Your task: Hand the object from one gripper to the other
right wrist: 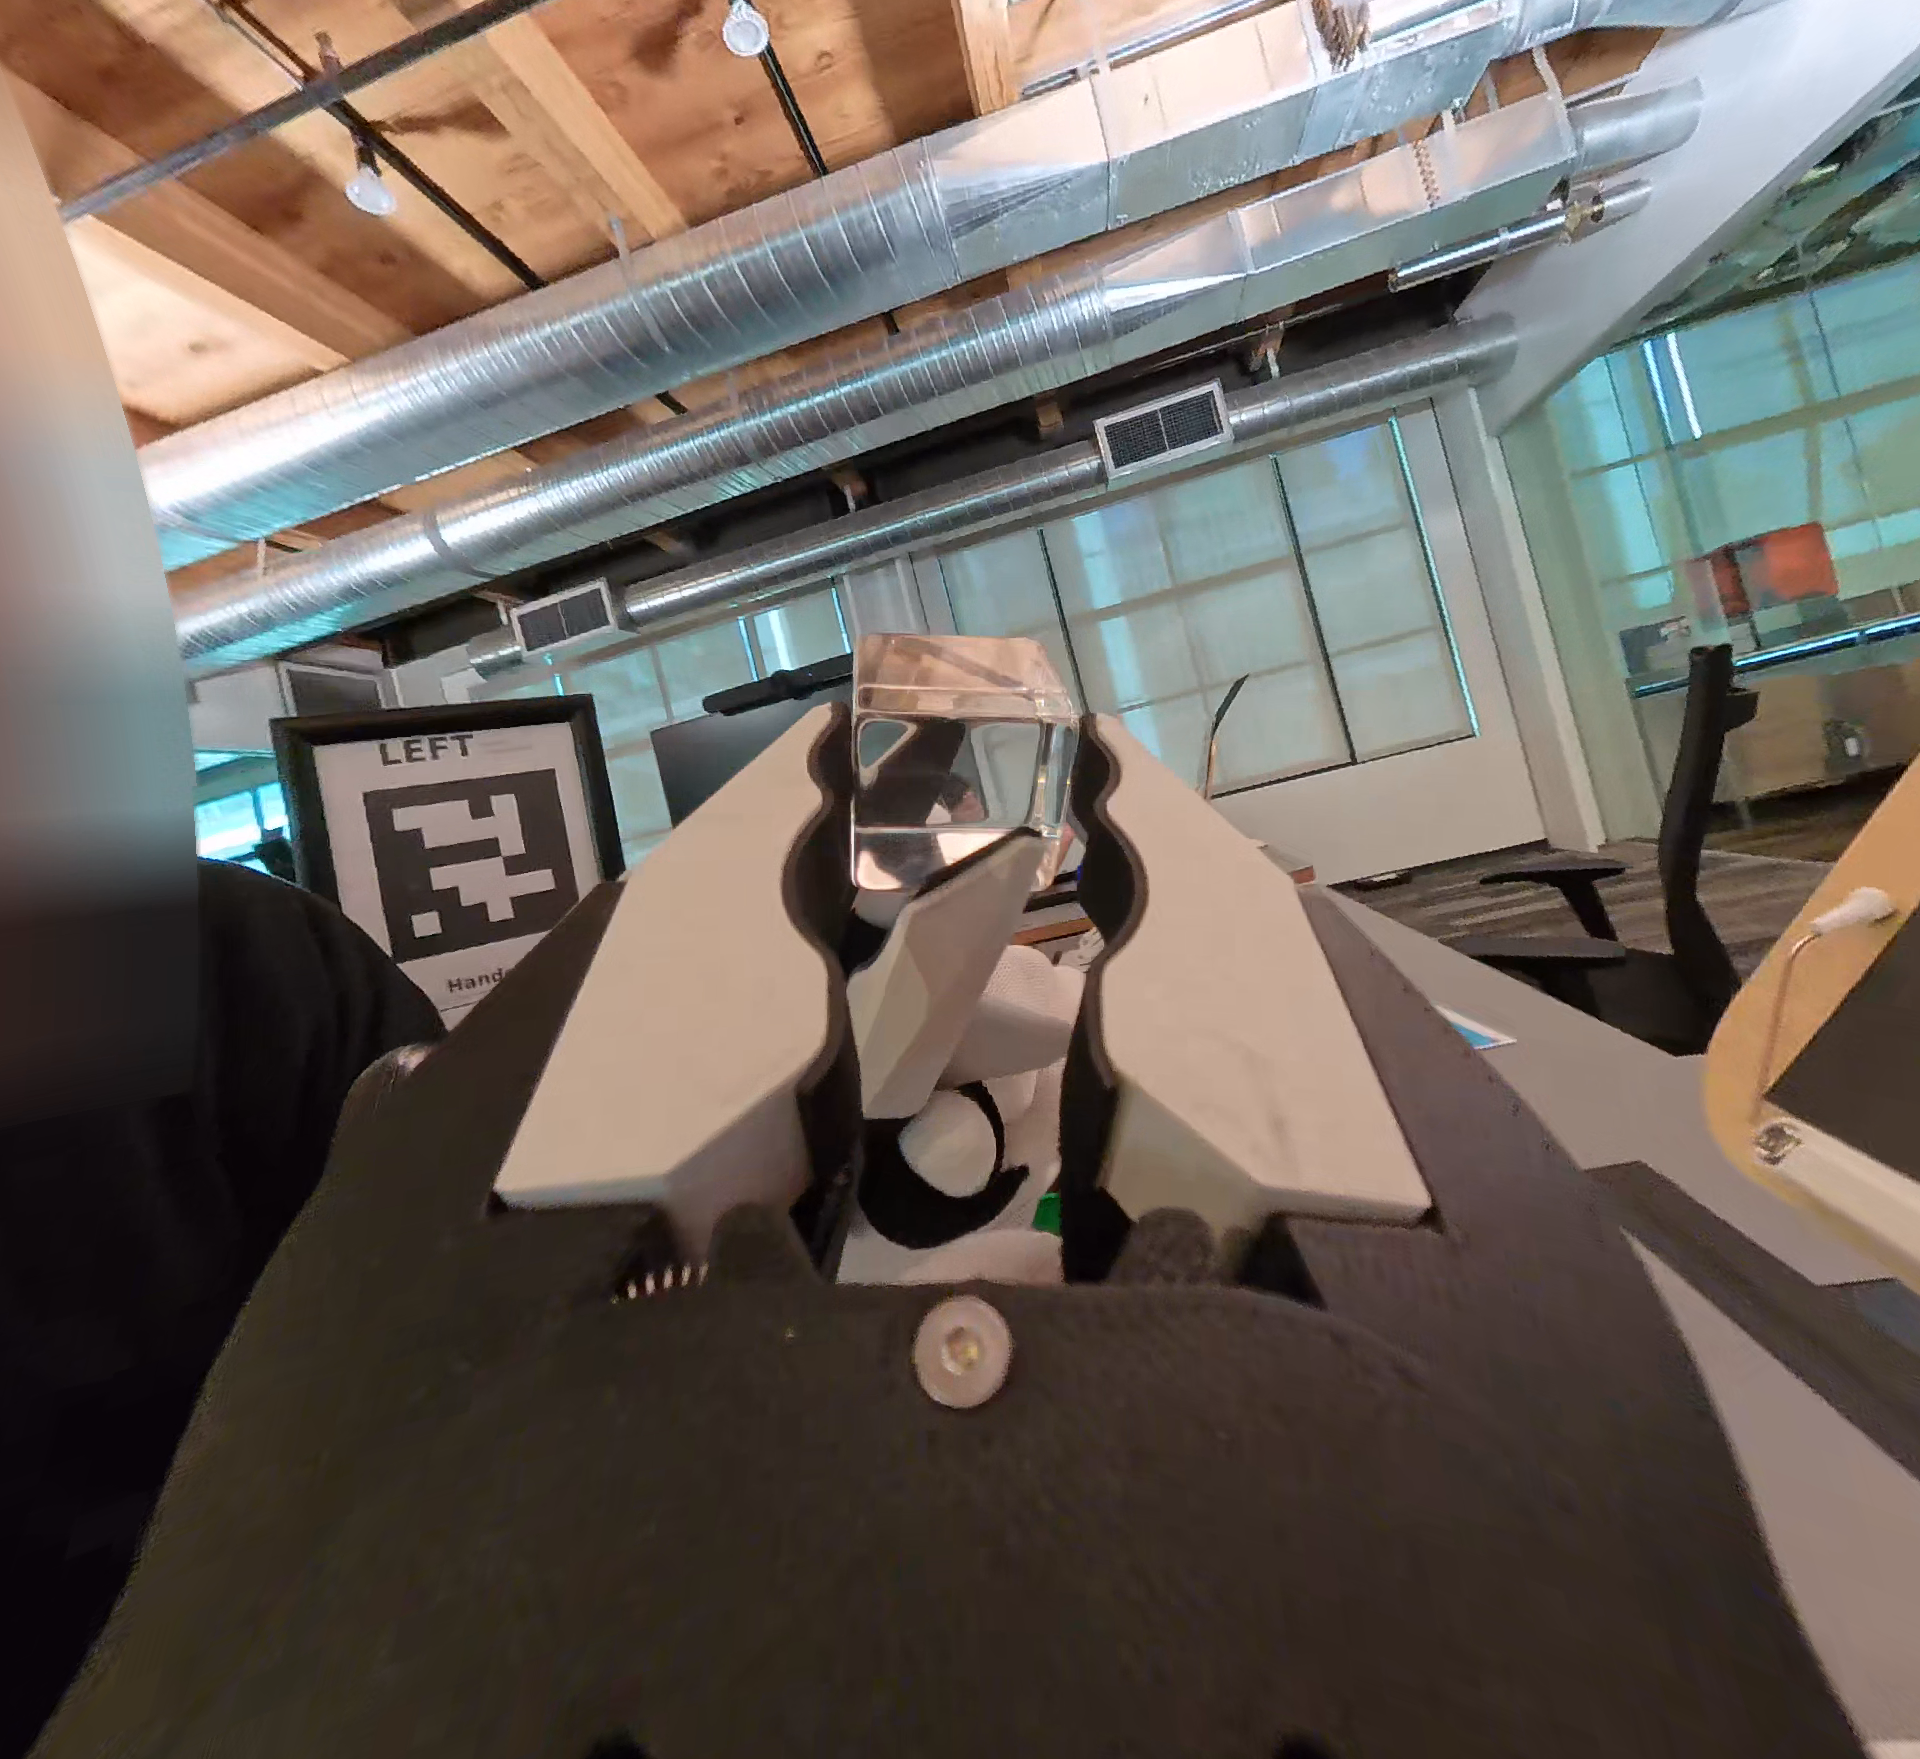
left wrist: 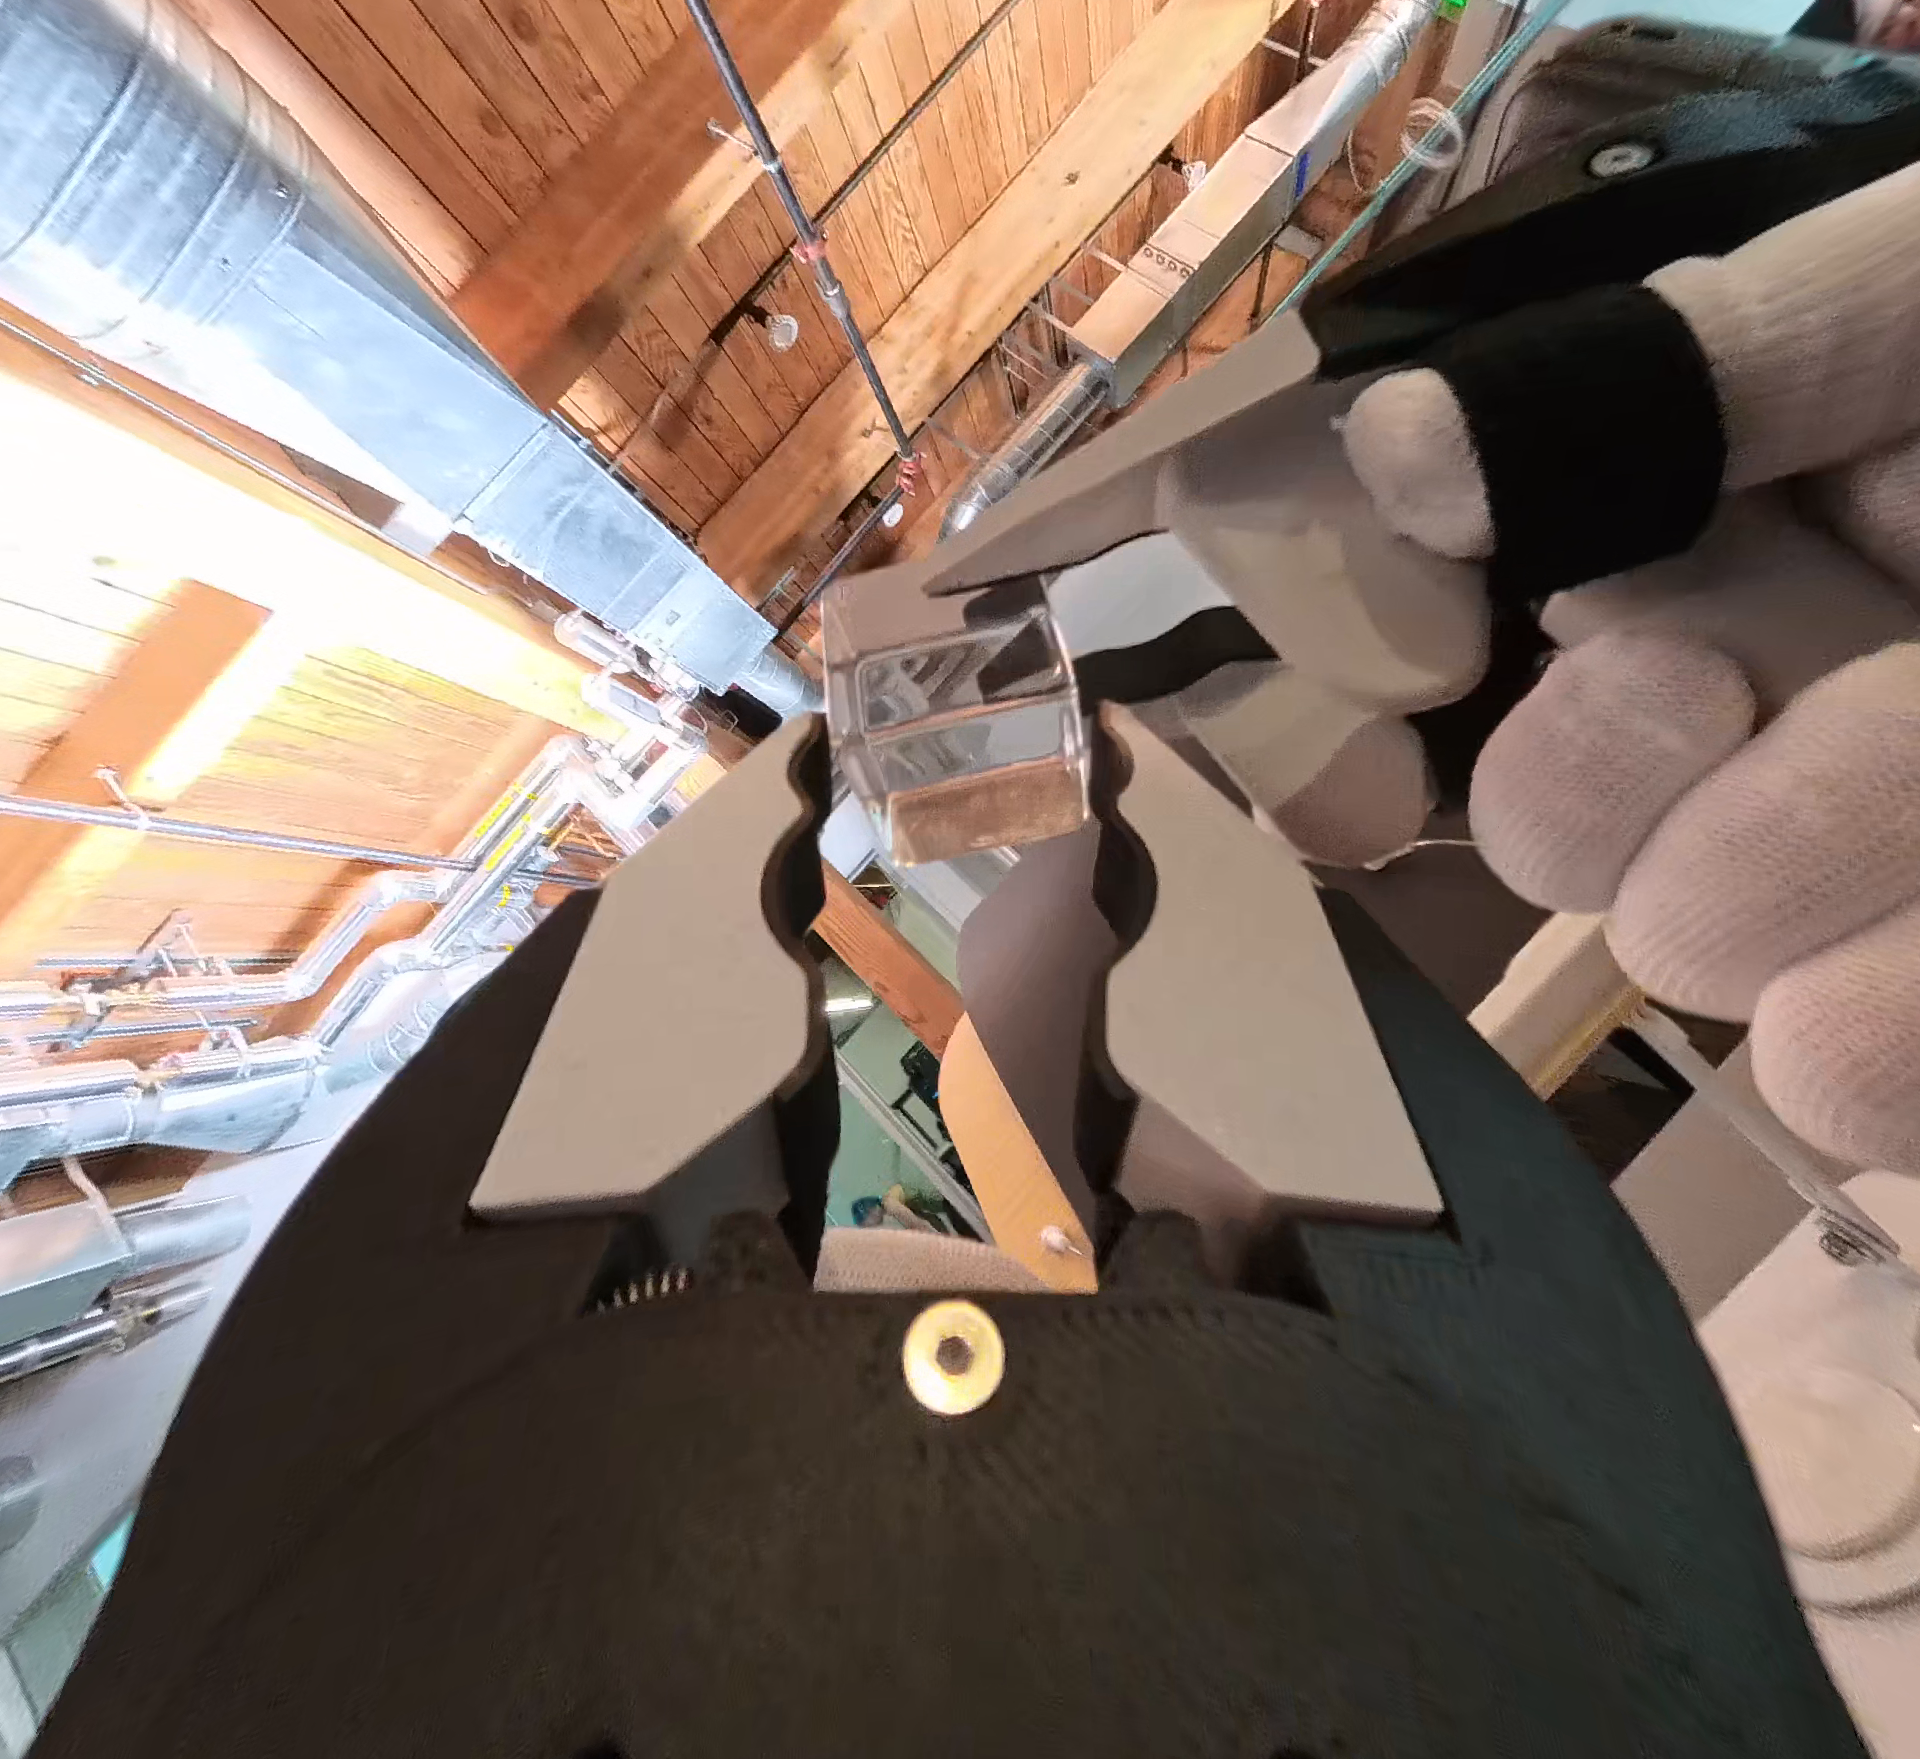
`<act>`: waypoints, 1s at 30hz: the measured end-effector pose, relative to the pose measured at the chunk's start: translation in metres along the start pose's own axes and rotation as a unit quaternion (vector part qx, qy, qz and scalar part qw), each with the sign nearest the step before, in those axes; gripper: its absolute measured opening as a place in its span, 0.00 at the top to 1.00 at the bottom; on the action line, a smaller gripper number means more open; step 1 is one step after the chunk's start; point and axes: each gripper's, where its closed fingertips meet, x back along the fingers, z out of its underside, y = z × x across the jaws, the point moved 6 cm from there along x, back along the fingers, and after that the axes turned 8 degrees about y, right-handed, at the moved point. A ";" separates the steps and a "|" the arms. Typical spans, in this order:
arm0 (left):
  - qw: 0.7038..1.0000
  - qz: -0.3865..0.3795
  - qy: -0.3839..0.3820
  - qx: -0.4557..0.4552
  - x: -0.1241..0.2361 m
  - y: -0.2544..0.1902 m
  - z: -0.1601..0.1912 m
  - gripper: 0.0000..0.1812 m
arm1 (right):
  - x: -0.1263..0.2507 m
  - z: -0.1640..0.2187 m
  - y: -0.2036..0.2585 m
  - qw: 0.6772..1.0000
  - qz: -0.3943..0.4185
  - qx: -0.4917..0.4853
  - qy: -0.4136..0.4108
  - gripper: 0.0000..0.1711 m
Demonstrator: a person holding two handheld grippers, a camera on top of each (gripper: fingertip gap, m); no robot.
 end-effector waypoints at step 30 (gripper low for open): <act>0.944 0.311 0.107 -0.010 0.007 0.009 0.033 0.76 | 0.014 0.003 0.008 0.869 0.236 0.309 0.307 0.67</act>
